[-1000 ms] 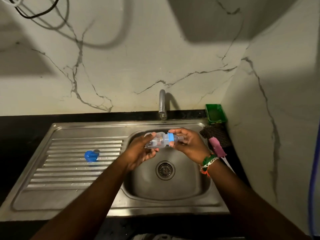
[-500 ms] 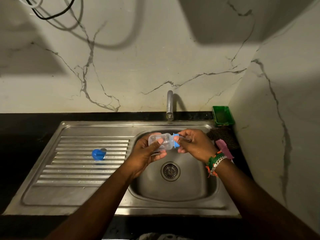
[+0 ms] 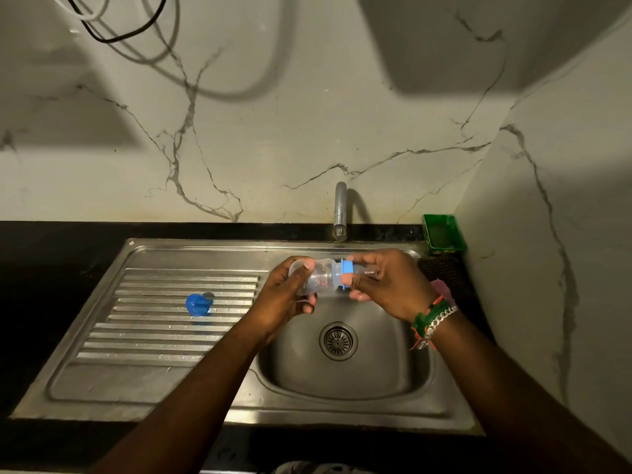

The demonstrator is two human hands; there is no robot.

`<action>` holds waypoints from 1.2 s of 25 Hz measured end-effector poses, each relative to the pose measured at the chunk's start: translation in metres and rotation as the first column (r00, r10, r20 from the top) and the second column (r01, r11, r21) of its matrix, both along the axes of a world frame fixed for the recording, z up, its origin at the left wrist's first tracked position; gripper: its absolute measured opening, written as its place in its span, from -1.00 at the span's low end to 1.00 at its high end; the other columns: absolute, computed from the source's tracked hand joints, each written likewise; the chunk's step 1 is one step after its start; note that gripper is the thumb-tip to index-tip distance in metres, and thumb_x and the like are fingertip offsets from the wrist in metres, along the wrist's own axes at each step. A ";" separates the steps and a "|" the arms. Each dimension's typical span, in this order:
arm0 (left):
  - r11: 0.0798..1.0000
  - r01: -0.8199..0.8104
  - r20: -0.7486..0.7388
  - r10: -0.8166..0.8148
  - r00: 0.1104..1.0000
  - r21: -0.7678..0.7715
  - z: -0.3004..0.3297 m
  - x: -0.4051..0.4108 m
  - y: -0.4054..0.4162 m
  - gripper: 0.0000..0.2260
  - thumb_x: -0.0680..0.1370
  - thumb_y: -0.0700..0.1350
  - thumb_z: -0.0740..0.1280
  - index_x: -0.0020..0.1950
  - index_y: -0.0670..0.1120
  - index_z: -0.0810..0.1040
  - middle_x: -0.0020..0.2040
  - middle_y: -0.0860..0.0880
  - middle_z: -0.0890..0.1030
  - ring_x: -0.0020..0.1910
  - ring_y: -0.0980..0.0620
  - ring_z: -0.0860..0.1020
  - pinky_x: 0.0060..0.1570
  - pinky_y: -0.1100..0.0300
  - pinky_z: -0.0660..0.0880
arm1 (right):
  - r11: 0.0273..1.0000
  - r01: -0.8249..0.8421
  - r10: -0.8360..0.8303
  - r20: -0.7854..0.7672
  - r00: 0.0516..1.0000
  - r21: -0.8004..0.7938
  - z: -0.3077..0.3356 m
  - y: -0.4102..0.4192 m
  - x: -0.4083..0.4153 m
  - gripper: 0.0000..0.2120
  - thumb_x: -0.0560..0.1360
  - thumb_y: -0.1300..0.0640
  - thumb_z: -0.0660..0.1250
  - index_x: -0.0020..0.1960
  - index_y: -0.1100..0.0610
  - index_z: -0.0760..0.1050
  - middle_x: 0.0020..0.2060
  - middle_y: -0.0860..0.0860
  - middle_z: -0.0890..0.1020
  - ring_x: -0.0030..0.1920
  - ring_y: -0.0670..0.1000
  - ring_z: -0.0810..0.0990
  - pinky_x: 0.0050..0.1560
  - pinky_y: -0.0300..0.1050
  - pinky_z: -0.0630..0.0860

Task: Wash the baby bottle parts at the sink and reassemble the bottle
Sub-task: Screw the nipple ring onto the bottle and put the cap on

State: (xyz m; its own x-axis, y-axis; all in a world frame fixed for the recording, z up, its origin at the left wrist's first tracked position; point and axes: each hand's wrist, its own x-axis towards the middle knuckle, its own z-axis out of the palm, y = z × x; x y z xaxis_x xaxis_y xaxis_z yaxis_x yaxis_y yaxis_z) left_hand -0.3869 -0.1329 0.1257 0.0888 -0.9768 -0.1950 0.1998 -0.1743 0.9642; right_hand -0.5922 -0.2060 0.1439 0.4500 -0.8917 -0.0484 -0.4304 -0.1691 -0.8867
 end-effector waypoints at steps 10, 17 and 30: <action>0.999 -0.042 -0.148 0.041 0.988 0.000 0.005 -0.006 0.001 -0.63 0.50 0.03 0.42 0.22 -0.13 0.58 0.02 -0.18 0.67 -0.20 -0.03 0.64 -0.26 0.18 0.61 | 0.997 0.041 -0.027 0.194 0.981 -0.070 0.005 0.007 0.000 -0.75 0.40 -0.10 0.55 0.04 -0.05 0.70 -0.17 -0.02 0.76 -0.25 -0.09 0.72 -0.15 -0.09 0.64; 0.988 0.088 -0.044 -0.094 0.995 -0.130 0.003 -0.003 0.003 -0.64 0.50 -0.12 0.46 0.29 -0.07 0.56 0.21 -0.08 0.65 0.12 -0.10 0.67 -0.04 0.11 0.65 | 0.962 0.143 -0.123 -0.098 0.988 0.234 0.018 0.001 0.000 -0.27 0.49 -0.50 0.09 -0.12 0.13 0.66 -0.34 0.13 0.72 -0.45 0.04 0.60 -0.46 -0.19 0.45; 0.995 0.010 -0.086 -0.018 0.996 -0.097 -0.012 0.018 0.005 -0.65 0.56 -0.22 0.43 0.33 -0.15 0.51 0.19 -0.03 0.67 0.14 -0.10 0.67 -0.01 0.09 0.65 | 0.996 0.046 -0.060 -0.180 0.982 -0.080 0.000 0.000 0.020 -0.39 0.46 -0.50 0.17 -0.23 0.01 0.62 -0.37 -0.01 0.69 -0.32 -0.04 0.67 -0.09 0.08 0.64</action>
State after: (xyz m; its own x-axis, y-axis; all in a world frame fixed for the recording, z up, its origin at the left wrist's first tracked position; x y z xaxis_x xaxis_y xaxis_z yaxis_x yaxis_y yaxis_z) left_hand -0.3692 -0.1276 0.1139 0.0618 -0.9924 -0.1067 0.2811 -0.0852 0.9559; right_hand -0.5719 -0.2056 0.1440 0.3921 -0.9182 -0.0569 -0.5933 -0.2051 -0.7784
